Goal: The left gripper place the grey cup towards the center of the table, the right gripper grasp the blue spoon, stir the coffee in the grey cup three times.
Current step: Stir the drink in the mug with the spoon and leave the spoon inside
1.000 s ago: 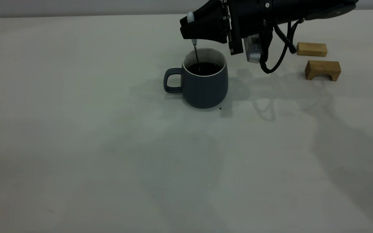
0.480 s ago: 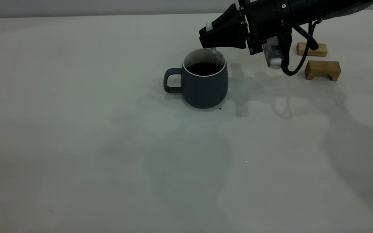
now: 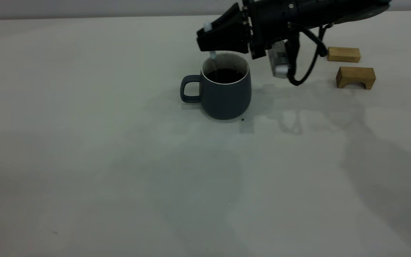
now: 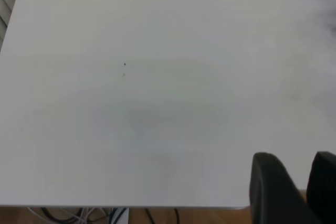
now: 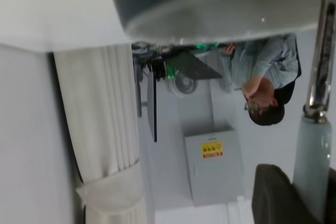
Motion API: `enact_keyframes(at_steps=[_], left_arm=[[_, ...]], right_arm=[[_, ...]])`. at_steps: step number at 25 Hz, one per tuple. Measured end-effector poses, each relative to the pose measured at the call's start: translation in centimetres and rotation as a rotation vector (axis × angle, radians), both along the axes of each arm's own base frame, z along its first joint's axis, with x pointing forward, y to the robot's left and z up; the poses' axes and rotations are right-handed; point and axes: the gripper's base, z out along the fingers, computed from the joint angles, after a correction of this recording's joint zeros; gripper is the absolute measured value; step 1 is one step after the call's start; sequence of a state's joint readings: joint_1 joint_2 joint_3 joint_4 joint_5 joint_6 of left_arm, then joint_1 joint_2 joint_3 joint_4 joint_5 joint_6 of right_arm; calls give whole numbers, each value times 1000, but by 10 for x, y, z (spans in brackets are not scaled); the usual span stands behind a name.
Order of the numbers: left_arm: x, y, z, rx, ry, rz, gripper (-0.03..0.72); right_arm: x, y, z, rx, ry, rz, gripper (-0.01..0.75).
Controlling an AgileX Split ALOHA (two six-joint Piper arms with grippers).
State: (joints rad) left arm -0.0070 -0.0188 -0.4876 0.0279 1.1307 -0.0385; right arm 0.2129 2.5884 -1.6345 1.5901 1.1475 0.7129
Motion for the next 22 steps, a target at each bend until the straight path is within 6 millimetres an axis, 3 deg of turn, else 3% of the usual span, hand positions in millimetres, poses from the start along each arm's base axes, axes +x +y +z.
enact_keyframes(at_steps=[11, 16, 22], left_arm=[[0, 0, 0, 0, 0, 0, 238], [0, 0, 0, 0, 0, 0, 238], [0, 0, 0, 0, 0, 0, 238]], right_arm=[[5, -14, -1, -25, -164, 30, 128], [5, -32, -6, -77, -97, 40, 128], [1, -28, -8, -90, 27, 37, 128]])
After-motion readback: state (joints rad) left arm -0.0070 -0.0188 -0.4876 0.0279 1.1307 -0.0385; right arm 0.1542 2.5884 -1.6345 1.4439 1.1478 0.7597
